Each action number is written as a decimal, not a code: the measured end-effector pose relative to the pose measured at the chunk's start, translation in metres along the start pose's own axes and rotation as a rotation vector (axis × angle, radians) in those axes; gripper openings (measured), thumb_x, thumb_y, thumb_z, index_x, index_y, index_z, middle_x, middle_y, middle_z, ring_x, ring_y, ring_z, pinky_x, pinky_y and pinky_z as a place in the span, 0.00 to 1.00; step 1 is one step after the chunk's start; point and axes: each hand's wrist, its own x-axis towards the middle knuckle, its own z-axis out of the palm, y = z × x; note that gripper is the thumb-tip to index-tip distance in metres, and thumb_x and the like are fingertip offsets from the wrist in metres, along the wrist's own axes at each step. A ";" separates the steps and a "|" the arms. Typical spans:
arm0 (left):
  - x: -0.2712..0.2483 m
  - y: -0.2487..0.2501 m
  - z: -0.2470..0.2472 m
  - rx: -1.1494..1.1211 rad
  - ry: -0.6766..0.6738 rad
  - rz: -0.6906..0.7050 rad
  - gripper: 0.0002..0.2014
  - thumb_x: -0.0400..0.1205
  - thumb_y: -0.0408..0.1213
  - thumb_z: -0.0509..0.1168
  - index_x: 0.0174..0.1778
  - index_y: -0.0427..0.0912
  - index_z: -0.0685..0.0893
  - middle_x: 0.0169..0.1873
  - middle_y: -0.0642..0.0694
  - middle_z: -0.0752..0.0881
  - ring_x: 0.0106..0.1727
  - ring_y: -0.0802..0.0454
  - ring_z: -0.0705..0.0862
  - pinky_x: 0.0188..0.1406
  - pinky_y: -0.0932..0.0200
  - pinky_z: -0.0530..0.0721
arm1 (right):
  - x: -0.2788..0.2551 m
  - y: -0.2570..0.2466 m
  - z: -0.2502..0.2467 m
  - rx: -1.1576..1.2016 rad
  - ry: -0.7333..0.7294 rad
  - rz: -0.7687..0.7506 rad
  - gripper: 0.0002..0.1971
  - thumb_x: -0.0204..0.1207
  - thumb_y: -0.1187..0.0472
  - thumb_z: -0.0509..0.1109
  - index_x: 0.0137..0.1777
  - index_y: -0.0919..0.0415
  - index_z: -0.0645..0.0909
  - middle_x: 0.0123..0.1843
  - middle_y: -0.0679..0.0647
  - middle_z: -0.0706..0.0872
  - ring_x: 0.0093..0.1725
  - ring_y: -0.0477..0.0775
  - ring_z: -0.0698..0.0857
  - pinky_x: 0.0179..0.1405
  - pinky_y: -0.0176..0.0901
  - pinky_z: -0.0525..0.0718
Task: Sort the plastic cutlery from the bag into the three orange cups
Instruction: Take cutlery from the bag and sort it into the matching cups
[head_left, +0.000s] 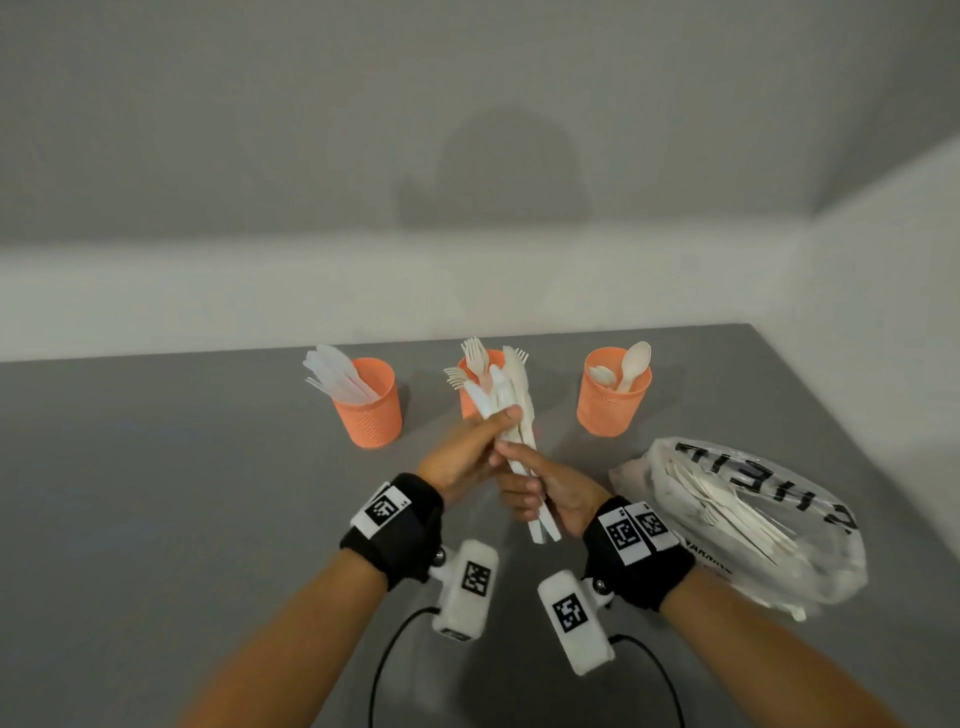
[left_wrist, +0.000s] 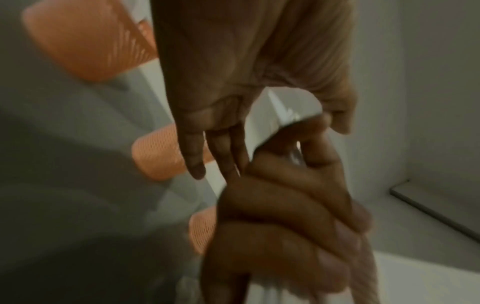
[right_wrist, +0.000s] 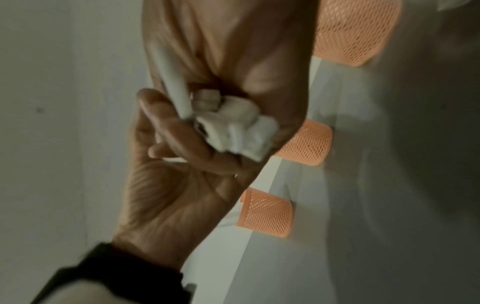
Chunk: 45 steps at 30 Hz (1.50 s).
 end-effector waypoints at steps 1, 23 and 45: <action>-0.002 -0.001 0.006 -0.056 -0.011 -0.017 0.15 0.79 0.46 0.63 0.49 0.35 0.81 0.31 0.48 0.87 0.41 0.56 0.88 0.47 0.64 0.83 | 0.000 0.001 0.002 -0.010 -0.040 0.020 0.10 0.73 0.49 0.62 0.39 0.56 0.75 0.13 0.44 0.64 0.13 0.39 0.64 0.13 0.28 0.63; 0.000 -0.007 0.017 0.068 0.546 0.300 0.08 0.79 0.30 0.67 0.35 0.43 0.78 0.32 0.44 0.82 0.31 0.49 0.80 0.26 0.63 0.82 | 0.002 0.018 -0.004 -0.199 0.357 -0.198 0.16 0.80 0.44 0.60 0.43 0.57 0.74 0.21 0.49 0.69 0.14 0.42 0.64 0.13 0.30 0.63; 0.006 0.018 0.025 0.419 0.504 0.190 0.06 0.79 0.39 0.67 0.37 0.44 0.81 0.40 0.43 0.85 0.40 0.47 0.83 0.37 0.58 0.79 | -0.011 0.015 -0.018 -0.234 0.280 -0.155 0.22 0.80 0.39 0.54 0.48 0.58 0.77 0.19 0.48 0.68 0.13 0.41 0.62 0.12 0.29 0.62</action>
